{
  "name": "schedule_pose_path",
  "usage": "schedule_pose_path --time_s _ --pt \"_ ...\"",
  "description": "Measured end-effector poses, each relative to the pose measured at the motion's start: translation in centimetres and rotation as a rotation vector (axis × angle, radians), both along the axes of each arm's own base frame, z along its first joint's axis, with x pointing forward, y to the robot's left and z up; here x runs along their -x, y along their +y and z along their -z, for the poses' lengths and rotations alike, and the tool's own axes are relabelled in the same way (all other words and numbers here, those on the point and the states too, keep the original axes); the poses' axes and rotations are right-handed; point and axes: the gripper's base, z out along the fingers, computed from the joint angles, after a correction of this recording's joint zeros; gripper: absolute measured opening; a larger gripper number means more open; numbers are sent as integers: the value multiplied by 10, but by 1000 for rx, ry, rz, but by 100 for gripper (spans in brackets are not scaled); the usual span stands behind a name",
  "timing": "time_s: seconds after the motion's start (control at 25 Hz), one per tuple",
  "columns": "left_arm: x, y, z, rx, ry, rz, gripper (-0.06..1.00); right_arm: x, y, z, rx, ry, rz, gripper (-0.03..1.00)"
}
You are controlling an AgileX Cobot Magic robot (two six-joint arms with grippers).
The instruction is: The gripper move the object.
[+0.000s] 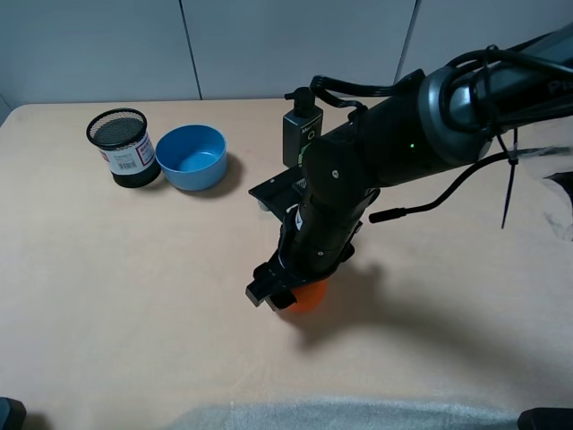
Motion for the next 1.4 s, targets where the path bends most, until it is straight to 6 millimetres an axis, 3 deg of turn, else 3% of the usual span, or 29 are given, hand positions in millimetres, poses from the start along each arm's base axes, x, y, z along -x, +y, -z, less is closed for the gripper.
schedule_pose_path --time_s 0.32,0.68,1.4 --pt "0 0 0 0 0 0 79 1 -1 -2 15 7 -13 56" --pt "0 0 0 0 0 0 79 -6 7 -31 3 -24 -54 56" --pt "0 0 0 0 0 0 79 -50 52 -133 -138 -276 -137 56"
